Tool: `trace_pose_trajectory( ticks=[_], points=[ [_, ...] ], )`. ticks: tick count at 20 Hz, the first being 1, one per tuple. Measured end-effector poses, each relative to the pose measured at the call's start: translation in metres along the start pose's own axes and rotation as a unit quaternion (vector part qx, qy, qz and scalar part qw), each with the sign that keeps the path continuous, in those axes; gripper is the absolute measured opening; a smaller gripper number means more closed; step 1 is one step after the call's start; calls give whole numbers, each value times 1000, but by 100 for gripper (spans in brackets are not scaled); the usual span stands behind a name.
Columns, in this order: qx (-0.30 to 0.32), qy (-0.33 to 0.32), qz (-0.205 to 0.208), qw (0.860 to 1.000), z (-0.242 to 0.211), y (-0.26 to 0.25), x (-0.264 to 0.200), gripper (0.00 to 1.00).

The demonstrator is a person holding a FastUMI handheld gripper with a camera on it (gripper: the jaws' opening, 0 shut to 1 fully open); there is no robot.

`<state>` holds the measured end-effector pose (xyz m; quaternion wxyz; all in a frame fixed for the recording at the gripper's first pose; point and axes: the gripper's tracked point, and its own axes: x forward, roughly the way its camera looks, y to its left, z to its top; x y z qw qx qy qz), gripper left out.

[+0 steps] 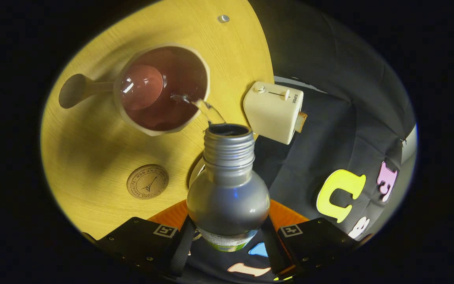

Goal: Take the bottle from table, then pour the juice into the cup, finally place the bottle on the coaster

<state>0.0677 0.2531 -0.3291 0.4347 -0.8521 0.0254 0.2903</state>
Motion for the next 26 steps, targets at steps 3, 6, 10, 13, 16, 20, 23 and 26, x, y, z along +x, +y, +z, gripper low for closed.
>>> trace_pose_trajectory(
  ticks=[3, 6, 10, 13, 16, 20, 23, 26],
  points=[
    [-11, -1, -2, 1000, 1, -3, 0, 80],
    [-16, -1, -3, 1000, 2, -4, 1, 80],
    [-26, -3, -6, 1000, 3, -6, 1, 79],
    [-33, -4, -8, 999, 2, -9, 2, 80],
    [-41, -4, -10, 999, 2, -10, 3, 80],
    [-50, -5, -18, 999, 2, -15, 2, 79],
    [-59, -2, -24, 998, 1, -18, 2, 79],
    [-70, 2, -30, 997, 1, -22, 2, 80]
  ],
)
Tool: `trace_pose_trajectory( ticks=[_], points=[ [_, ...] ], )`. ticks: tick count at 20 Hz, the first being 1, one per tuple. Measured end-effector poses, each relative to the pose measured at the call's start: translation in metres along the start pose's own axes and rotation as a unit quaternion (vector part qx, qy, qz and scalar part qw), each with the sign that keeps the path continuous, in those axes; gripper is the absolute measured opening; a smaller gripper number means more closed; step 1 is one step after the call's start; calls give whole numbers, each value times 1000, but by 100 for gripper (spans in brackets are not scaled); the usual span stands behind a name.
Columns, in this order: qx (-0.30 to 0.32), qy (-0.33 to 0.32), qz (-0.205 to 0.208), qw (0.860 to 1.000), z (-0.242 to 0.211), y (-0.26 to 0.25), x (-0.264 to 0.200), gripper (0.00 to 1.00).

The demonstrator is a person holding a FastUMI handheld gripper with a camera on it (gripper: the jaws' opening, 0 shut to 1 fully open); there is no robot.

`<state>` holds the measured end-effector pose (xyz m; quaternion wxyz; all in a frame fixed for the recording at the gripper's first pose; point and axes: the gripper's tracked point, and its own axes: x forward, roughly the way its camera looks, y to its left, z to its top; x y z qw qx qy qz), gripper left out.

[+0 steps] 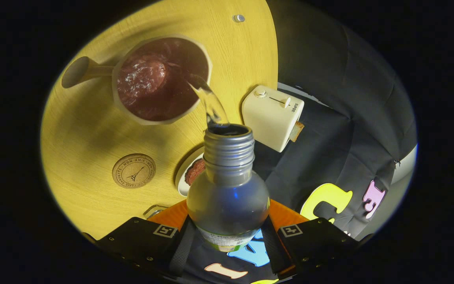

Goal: Take the bottle from table, then pour the juice into the cup, finally place the bottle on the coaster

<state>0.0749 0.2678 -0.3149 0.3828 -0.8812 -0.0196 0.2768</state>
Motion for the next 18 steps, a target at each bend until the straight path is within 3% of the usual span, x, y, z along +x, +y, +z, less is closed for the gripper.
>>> trace_pose_trajectory(
  ticks=[18],
  points=[
    [-59, 13, -21, 998, 5, -5, -7, 79]
  ],
)
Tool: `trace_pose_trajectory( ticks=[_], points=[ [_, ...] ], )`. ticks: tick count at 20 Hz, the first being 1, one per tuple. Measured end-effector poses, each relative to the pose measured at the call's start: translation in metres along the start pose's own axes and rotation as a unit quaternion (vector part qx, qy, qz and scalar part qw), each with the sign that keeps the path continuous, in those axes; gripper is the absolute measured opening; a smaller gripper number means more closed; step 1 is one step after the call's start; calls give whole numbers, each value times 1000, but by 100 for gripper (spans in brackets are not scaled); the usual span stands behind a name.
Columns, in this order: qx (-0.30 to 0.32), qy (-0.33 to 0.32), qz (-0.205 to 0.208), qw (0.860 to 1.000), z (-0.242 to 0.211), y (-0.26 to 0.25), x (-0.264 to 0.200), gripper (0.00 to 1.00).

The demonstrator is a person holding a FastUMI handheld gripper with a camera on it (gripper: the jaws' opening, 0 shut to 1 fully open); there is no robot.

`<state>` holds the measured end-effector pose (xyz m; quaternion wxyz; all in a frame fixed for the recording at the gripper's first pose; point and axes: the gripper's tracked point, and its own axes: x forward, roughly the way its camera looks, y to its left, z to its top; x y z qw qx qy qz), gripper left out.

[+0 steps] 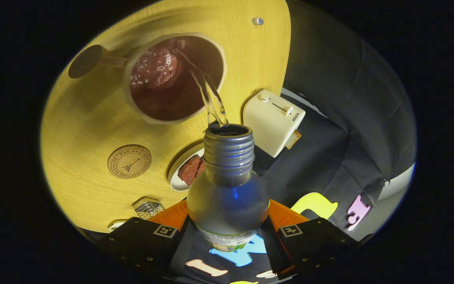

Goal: Take the bottle from table, then pour the juice into the cup, finally place the bottle on the coaster

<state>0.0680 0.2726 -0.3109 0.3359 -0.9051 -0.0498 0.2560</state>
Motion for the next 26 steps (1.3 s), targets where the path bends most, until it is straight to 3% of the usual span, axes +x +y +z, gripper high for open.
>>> trace_pose_trajectory(
  ticks=[26],
  points=[
    [-39, -2, 3, 999, 6, -2, 5, 79]
  ],
)
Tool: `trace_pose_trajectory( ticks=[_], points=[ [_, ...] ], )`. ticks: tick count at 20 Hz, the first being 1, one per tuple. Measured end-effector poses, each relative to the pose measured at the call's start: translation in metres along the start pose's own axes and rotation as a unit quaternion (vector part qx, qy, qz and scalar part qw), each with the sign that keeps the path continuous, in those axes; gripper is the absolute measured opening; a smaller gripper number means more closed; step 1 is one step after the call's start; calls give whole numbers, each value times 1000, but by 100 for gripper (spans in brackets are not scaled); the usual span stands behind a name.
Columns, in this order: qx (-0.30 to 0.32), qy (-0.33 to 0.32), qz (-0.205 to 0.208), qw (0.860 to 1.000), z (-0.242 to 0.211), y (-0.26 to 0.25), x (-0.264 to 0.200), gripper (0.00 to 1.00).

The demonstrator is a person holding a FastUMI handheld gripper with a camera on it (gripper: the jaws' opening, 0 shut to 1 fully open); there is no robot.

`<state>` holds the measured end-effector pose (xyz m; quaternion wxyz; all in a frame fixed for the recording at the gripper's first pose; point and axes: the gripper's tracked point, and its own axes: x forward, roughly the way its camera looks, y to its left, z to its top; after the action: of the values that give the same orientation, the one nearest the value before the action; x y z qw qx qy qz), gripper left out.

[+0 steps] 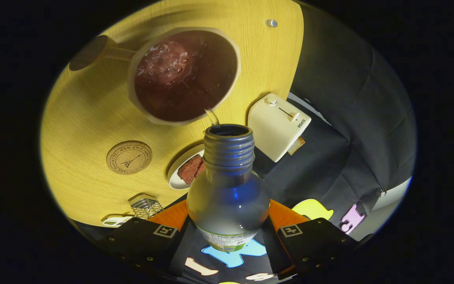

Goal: Take the bottle from table, then pour the juice into the cup, finally place the bottle on the coaster

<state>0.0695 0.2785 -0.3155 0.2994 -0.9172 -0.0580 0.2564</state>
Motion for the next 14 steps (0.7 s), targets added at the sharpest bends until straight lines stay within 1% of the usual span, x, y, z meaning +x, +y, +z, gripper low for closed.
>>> trace_pose_trajectory(
  ticks=[7, 10, 12, 14],
  points=[
    [2, -9, 4, 1000, 3, 1, -1, 79],
    [20, -15, 17, 1000, 6, 8, -3, 80],
    [29, -17, 14, 999, 7, 8, -4, 80],
    [50, -20, 13, 998, 8, 8, -6, 80]
  ],
)
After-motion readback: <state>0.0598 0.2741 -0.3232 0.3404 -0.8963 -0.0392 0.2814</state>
